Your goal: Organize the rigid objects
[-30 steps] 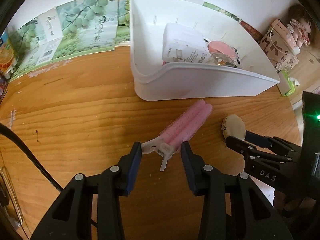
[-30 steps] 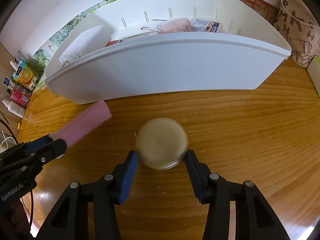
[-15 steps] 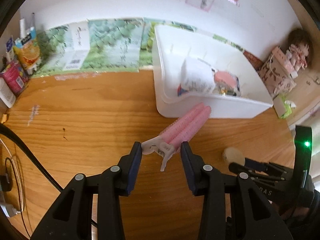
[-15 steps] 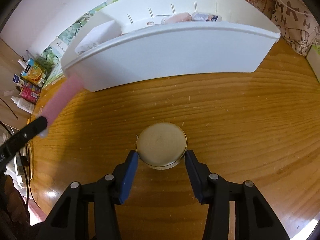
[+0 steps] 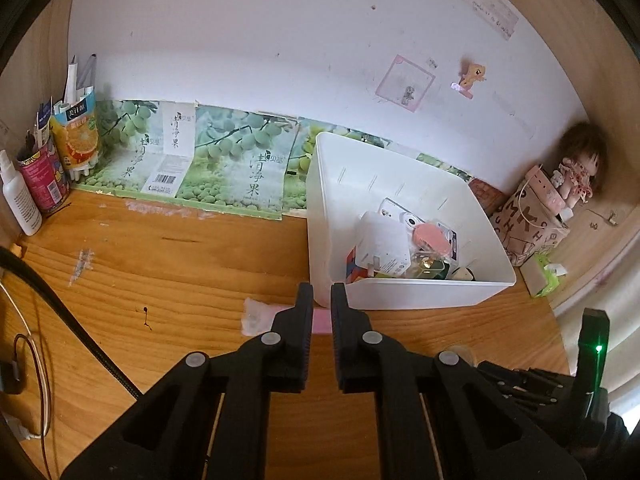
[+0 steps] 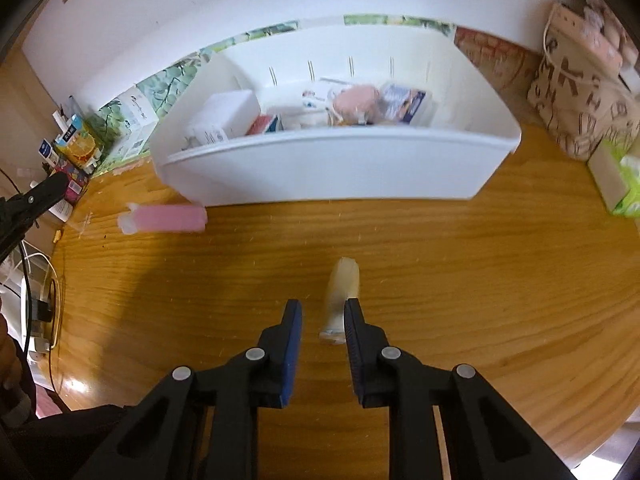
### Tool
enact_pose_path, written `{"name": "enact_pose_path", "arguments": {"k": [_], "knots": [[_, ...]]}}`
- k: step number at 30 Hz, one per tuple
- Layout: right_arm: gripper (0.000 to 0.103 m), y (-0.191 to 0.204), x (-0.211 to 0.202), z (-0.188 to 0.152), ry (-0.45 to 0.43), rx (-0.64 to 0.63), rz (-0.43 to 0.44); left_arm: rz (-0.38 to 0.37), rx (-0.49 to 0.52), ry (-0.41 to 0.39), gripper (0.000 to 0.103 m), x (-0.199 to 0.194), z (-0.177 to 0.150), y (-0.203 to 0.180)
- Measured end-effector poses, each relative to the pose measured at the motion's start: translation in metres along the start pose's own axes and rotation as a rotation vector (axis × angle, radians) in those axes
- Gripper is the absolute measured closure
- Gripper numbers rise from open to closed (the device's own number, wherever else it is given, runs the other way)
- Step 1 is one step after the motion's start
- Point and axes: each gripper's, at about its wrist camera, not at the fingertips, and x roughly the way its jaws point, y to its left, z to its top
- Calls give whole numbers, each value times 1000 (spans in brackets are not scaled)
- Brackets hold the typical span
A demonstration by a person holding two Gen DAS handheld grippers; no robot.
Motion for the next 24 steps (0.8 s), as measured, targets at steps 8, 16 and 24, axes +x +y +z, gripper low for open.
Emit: {"name": "enact_pose_path", "arguments": {"k": [8, 16, 24], "knots": [[81, 3, 4, -3, 21, 0, 14, 31, -30, 60, 93, 8, -11, 7], [81, 3, 12, -7, 54, 20, 38, 93, -101, 115, 80, 20, -15, 20], [62, -10, 22, -12, 103, 84, 46, 155, -156, 186, 48, 35, -18, 23]]}}
